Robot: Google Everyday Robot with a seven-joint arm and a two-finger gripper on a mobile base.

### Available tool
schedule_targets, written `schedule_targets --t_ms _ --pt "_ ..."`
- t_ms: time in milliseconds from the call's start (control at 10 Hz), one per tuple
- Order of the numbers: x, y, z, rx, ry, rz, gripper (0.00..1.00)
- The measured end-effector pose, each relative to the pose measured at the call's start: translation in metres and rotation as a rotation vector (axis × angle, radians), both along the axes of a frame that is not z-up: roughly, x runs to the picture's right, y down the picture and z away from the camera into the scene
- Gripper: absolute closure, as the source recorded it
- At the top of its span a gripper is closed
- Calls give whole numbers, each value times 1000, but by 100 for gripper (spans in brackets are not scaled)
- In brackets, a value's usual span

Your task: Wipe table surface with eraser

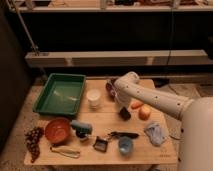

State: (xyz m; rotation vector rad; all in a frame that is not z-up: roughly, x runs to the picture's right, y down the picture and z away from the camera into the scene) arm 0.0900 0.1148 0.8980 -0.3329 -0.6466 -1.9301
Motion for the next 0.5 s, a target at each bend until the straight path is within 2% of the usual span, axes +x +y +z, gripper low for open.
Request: schedule_targets --t_ms 200,300,500 --pt "-24 -4 1 11 -29 -28 100" --pt "-43 -6 -2 19 -53 -52 100" --pt "-65 -4 -11 28 -100 -100 100"
